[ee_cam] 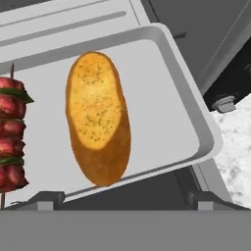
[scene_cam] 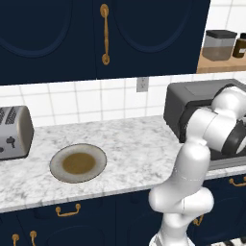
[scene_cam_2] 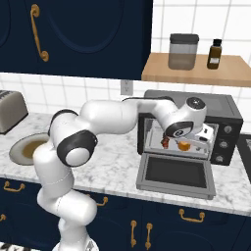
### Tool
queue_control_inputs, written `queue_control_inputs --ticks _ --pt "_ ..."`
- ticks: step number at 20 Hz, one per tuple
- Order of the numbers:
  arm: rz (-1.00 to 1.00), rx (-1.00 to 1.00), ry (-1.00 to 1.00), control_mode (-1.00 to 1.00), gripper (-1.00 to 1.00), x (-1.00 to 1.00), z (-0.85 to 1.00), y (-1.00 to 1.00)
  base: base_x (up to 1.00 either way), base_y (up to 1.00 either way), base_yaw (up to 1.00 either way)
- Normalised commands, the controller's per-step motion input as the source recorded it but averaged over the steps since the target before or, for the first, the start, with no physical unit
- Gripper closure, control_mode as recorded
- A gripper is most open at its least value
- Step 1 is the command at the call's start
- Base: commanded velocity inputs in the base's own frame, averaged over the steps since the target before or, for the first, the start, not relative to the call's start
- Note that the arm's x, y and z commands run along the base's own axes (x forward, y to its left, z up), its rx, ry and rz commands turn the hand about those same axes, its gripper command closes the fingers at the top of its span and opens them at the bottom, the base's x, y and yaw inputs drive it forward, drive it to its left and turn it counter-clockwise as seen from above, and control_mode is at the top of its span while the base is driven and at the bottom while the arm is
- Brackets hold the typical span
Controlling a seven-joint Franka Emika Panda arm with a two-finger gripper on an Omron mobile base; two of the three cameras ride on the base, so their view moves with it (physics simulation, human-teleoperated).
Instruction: Pick up the kebab skewer and baguette bread, and place them inside the toaster oven. Close the toaster oven door and start by setting the timer.
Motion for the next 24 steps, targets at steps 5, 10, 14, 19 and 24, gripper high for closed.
queue_control_inputs --ticks 5,10,14,19,24 --pt "-0.25 0.01 0.35 -1.0 -1.0 -0.34 -0.35 0.01 0.0 0.0 0.0" --pt "-0.33 0.04 0.28 -1.0 -1.0 -0.04 -0.55 0.15 0.0 0.0 0.0" --pt "-0.22 0.05 0.01 -1.0 -1.0 -0.06 -0.49 0.11 0.0 0.0 0.0" --pt "-0.12 0.05 0.0 -1.0 -1.0 0.08 -0.22 0.0 0.0 0.0 0.0" --pt "-0.08 0.08 0.0 -1.0 -1.0 0.04 -0.11 0.0 0.0 0.0 0.0"
